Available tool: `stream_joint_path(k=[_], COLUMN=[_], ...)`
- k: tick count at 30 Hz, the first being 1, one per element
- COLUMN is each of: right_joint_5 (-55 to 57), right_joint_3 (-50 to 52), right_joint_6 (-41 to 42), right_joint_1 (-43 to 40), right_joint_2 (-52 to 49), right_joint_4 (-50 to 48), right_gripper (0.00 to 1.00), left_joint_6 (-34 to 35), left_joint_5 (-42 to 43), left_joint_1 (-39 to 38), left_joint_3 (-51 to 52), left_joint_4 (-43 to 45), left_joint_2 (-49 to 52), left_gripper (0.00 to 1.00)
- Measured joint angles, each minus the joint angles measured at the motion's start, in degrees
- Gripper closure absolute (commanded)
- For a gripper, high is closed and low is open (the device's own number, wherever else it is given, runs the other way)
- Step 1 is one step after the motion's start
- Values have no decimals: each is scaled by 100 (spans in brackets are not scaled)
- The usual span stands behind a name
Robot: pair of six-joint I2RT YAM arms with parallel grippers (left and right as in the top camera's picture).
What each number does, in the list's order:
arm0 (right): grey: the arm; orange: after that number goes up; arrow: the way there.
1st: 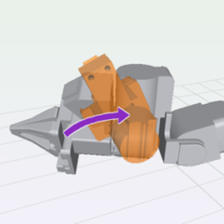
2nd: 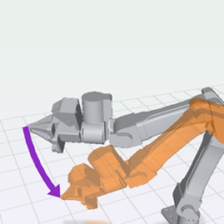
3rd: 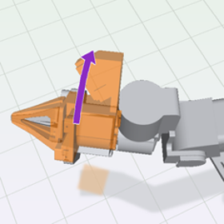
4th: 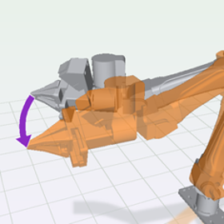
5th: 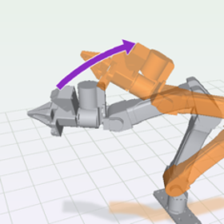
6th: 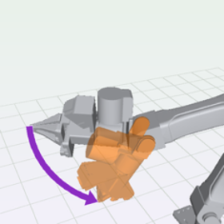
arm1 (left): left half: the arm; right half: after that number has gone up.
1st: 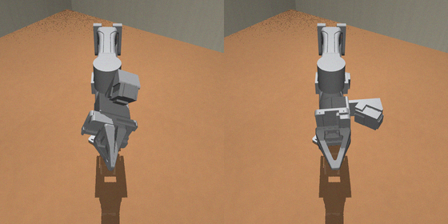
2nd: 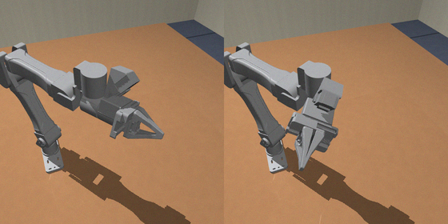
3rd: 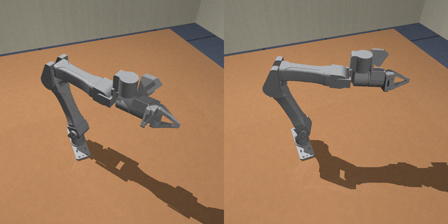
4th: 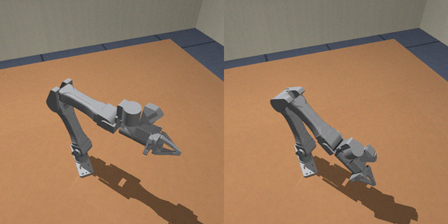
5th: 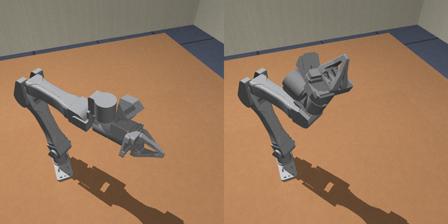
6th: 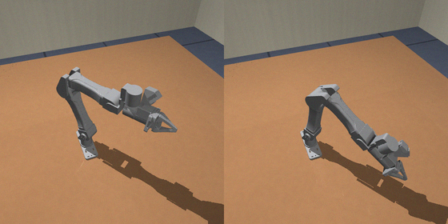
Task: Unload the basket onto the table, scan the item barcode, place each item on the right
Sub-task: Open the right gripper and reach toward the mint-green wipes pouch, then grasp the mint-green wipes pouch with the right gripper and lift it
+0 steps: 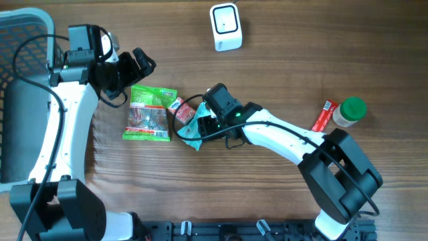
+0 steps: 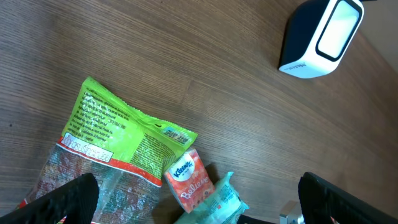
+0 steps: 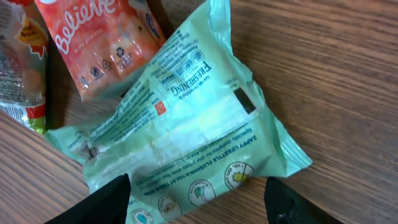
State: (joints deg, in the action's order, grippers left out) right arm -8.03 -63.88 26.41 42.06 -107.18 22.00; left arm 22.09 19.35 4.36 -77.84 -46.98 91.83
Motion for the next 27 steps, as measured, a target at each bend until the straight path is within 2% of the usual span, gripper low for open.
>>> stream_joint_path(k=[5,16,22,27], right_joint_5=[20,-2,-271,-505], right_joint_3=[0,0,0,11], right_joint_6=[103,35,195,844], right_joint_1=[-76,-863,-874,-874], right_joint_2=[0,0,0,0], right_joint_4=[-236,-415,-452,-455], right_gripper=[27,27,36,44], left_joint_6=[2,2,2,2], left_joint_5=[0,-2,0,0], left_joint_1=[0,0,0,0], left_joint_3=[0,0,0,0], left_joint_4=[0,0,0,0], left_joint_2=[0,0,0,0], left_gripper=[0,0,0,0])
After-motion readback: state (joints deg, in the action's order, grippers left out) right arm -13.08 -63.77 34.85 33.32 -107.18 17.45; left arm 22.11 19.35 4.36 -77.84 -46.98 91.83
